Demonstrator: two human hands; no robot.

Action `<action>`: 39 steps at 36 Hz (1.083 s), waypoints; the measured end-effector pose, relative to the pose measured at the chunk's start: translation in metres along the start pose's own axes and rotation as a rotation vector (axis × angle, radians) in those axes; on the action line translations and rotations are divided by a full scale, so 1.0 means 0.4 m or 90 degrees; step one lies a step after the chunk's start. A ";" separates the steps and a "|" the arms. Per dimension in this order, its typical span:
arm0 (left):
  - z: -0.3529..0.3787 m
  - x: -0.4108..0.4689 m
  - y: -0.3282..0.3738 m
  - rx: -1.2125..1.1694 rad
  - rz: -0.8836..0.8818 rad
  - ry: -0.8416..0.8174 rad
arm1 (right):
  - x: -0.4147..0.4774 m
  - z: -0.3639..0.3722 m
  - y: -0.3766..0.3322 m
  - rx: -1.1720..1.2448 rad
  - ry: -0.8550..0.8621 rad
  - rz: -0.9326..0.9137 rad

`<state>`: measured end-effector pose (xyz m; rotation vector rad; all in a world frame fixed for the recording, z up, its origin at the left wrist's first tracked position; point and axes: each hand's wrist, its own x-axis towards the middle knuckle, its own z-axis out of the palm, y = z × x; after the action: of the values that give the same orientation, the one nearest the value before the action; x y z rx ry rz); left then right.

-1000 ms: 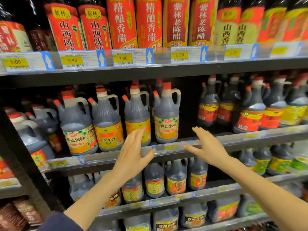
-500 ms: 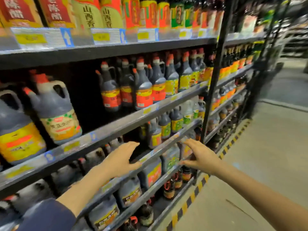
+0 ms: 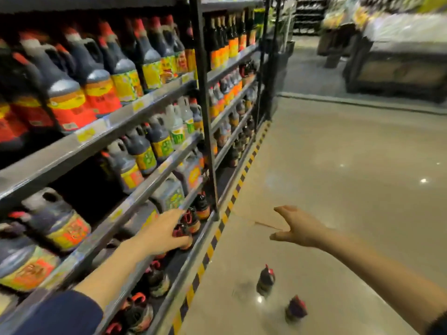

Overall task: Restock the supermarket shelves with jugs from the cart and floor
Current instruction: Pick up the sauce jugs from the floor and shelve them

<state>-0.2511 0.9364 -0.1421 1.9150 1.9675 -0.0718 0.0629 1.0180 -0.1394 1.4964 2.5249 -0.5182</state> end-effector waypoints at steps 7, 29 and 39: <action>0.057 0.117 0.084 0.039 0.105 -0.085 | -0.064 0.074 0.101 0.027 -0.039 0.122; 0.117 0.464 0.150 0.255 0.404 -0.255 | -0.068 0.289 0.130 0.183 -0.052 0.445; 0.204 0.564 0.206 0.313 0.448 -0.315 | -0.098 0.402 0.145 0.264 -0.044 0.547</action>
<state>-0.1488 1.1313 -0.2683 2.4745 0.9418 -0.8006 0.1266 0.9515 -0.2885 2.4164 1.5197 -0.9188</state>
